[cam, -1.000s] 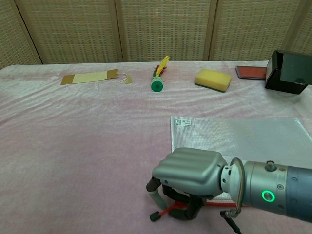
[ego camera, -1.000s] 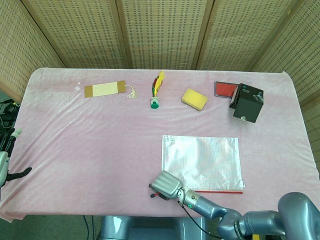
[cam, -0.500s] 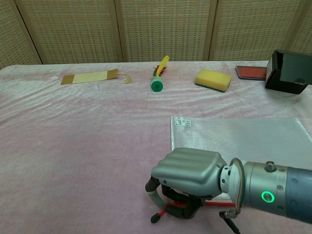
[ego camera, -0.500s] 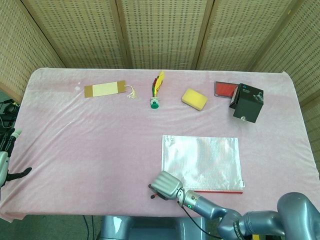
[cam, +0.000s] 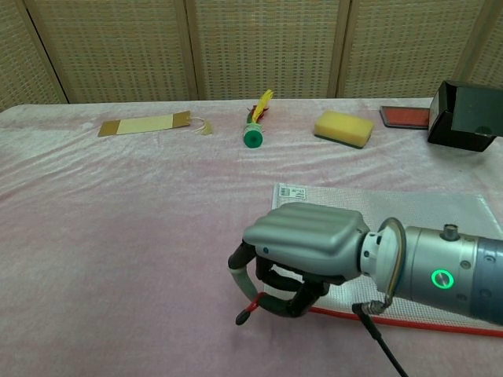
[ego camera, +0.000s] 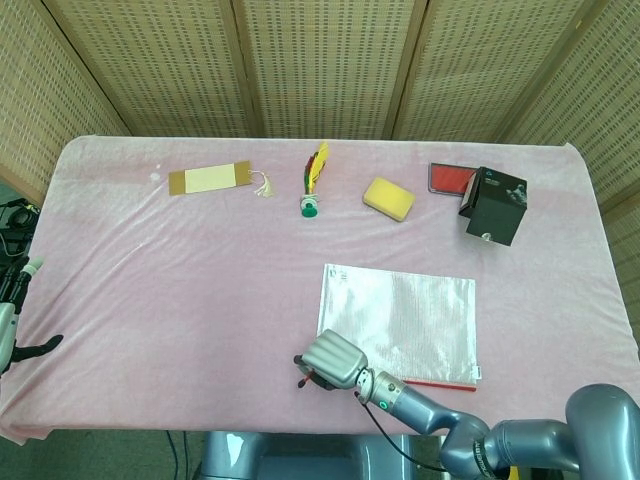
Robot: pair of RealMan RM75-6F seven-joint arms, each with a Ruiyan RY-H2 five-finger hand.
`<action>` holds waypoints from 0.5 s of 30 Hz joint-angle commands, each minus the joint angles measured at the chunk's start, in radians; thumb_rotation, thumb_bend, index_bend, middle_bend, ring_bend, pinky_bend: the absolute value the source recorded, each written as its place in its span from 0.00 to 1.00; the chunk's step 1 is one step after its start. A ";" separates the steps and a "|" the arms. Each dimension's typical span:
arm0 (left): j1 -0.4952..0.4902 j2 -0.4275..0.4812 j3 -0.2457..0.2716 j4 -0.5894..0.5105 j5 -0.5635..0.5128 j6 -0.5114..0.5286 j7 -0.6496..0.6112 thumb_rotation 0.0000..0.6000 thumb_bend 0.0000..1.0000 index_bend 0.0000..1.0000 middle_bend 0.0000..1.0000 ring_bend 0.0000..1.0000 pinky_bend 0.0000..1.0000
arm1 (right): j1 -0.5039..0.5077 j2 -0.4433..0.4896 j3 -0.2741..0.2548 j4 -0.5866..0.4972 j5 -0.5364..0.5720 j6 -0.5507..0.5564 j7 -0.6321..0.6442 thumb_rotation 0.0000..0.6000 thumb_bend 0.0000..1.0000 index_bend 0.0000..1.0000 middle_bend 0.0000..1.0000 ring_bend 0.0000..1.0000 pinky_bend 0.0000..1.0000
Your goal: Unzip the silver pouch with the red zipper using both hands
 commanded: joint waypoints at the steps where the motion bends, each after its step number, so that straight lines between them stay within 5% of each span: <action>1: -0.001 0.000 0.000 0.000 -0.001 -0.002 -0.001 1.00 0.00 0.00 0.00 0.00 0.00 | 0.009 0.034 0.025 -0.025 -0.004 0.005 0.052 1.00 0.67 0.78 0.94 0.93 1.00; 15: -0.007 0.002 -0.004 0.006 -0.012 -0.017 -0.018 1.00 0.00 0.00 0.00 0.00 0.00 | 0.119 0.190 0.201 -0.116 0.047 -0.057 0.304 1.00 0.67 0.79 0.95 0.94 1.00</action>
